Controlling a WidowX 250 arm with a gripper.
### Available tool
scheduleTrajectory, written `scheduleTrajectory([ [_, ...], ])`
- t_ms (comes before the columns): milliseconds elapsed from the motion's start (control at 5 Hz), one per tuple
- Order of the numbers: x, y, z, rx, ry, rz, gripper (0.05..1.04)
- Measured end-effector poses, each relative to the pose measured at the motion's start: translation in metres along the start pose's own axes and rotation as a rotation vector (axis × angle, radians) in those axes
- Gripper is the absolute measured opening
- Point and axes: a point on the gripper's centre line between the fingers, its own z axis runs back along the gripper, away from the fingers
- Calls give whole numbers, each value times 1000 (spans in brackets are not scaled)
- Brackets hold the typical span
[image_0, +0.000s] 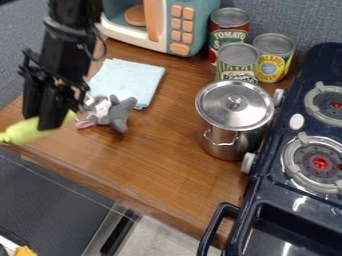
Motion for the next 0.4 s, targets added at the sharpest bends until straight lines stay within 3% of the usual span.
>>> scheduleTrajectory([
  [200,5,3,-9,30,44,38,360],
  [400,15,11,-12,24,60,75,360],
])
